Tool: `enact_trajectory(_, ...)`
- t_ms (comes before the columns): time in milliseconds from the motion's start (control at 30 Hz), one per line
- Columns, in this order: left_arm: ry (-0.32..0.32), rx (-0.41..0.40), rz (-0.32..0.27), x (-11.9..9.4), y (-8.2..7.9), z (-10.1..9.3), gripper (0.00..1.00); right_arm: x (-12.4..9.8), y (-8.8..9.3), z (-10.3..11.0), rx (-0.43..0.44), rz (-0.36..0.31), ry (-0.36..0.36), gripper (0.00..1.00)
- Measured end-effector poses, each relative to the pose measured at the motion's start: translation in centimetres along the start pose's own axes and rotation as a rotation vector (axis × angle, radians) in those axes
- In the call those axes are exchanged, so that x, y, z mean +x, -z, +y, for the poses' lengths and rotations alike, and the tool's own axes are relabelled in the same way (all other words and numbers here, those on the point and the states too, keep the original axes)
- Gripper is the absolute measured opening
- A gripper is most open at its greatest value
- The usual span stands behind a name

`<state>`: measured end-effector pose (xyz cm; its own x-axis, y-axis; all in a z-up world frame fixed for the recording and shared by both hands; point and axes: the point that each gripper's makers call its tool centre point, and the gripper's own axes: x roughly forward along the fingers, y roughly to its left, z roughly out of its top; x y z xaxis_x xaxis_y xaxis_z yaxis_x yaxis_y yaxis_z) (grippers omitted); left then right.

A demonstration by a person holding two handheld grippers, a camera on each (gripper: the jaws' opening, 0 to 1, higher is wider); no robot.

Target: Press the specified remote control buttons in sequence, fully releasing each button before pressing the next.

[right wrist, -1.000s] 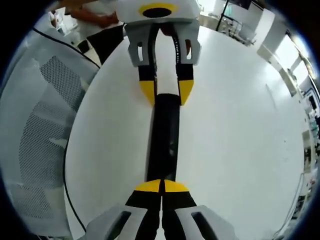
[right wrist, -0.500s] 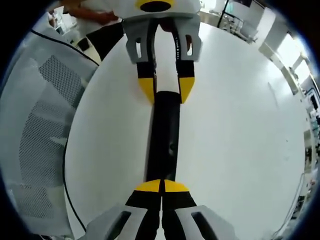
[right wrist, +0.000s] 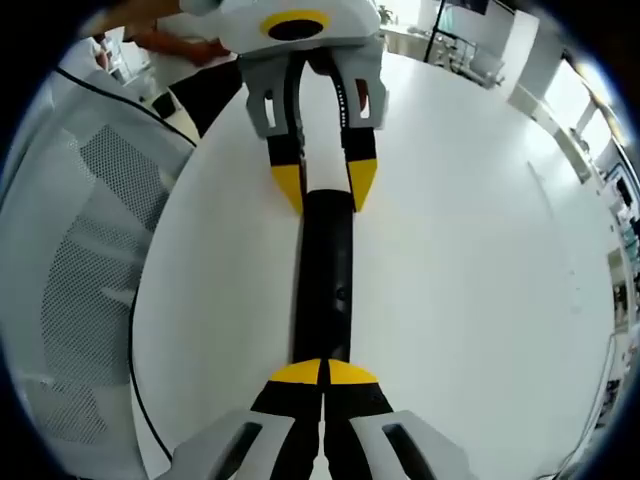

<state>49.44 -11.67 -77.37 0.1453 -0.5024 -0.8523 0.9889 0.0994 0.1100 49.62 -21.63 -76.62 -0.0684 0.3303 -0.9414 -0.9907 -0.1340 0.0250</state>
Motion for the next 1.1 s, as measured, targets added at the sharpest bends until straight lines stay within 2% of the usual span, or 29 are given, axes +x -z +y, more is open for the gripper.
enact_trajectory(133, -0.003, 0.001, 0.002, 0.0, 0.0, 0.1, 0.23, -0.5, -0.1, 0.0, -0.012, 0.005, 0.012, 0.0)
enact_trajectory(533, -0.001, 0.015, 0.008, 0.0, -0.1, 0.0, 0.23, -3.7, -2.4, -0.6, -0.055, -0.011, 0.065, 0.0)
enact_trajectory(833, -0.004, 0.016, 0.011, 0.0, -0.1, 0.1, 0.23, -3.5, -2.7, -0.4, -0.064, -0.008, 0.06, 0.0)
enact_trajectory(1100, -0.005, 0.016, 0.01, 0.0, 0.0, 0.0, 0.23, -1.9, -2.6, -0.3, -0.07, 0.003, 0.039, 0.0)
